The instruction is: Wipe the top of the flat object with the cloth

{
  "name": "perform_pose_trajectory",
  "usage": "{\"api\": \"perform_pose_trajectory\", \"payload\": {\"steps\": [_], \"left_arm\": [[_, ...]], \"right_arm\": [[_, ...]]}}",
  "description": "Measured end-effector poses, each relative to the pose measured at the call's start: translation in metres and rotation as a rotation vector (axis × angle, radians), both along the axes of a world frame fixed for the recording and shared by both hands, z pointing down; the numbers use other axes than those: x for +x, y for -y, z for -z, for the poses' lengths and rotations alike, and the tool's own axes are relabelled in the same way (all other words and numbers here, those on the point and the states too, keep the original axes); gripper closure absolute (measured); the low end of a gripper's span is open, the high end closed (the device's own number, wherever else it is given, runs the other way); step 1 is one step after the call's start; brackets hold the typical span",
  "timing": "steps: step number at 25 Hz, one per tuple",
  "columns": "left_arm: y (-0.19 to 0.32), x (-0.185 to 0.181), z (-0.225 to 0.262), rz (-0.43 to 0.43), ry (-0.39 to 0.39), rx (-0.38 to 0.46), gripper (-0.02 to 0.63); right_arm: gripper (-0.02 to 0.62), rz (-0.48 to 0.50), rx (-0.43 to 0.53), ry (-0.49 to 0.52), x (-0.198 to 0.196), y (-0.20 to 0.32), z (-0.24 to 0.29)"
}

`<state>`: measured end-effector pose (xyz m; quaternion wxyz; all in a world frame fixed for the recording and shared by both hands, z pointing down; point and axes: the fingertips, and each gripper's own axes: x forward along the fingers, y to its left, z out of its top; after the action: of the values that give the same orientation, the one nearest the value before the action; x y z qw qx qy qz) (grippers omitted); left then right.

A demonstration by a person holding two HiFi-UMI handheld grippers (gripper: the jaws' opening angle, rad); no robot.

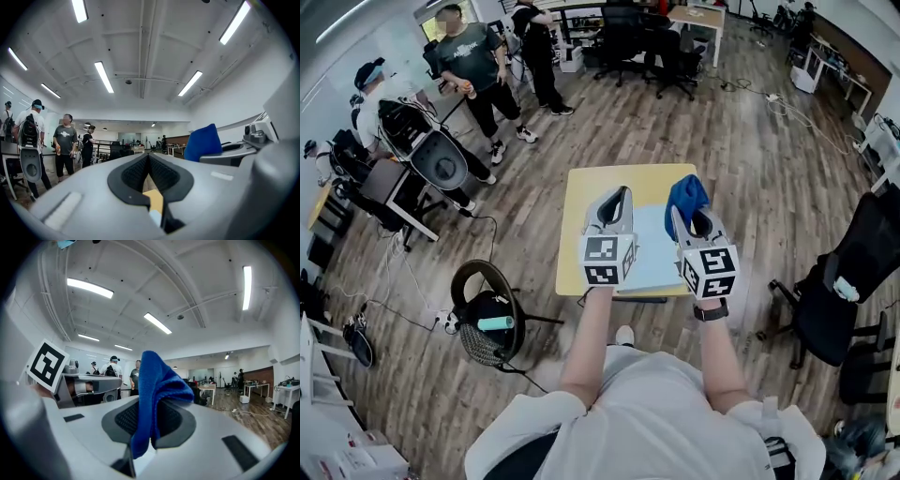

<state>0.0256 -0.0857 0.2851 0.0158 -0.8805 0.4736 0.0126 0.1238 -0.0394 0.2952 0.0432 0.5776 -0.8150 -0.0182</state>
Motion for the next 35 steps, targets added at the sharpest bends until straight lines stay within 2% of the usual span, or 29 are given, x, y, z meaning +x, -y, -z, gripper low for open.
{"api": "perform_pose_trajectory", "payload": {"steps": [6,10,13,23,26,30,35], "left_arm": [[0.071,-0.039,-0.031,-0.006,-0.005,-0.062,0.595],[0.110,-0.064,-0.047,0.037,-0.035,-0.072,0.595],[0.133,-0.065,-0.059,0.040,-0.040,-0.098,0.595],[0.176,-0.057,-0.114,0.062,-0.035,-0.162,0.595],[0.183,-0.067,-0.121,0.104,-0.051,-0.160,0.595],[0.187,-0.081,-0.135,0.144,-0.034,-0.162,0.595],[0.193,-0.102,-0.161,0.189,-0.002,-0.242,0.595]], "right_arm": [[0.538,-0.030,-0.036,-0.003,-0.027,0.074,-0.020],[0.538,-0.027,-0.088,0.004,-0.044,0.110,-0.043],[0.538,-0.007,-0.127,0.010,-0.047,0.132,-0.057],[0.538,0.096,-0.233,0.023,-0.042,0.193,-0.123],[0.538,0.143,-0.279,0.019,-0.059,0.213,-0.146],[0.537,0.213,-0.332,0.038,-0.090,0.233,-0.179],[0.535,0.271,-0.428,0.084,-0.122,0.252,-0.231]]}}
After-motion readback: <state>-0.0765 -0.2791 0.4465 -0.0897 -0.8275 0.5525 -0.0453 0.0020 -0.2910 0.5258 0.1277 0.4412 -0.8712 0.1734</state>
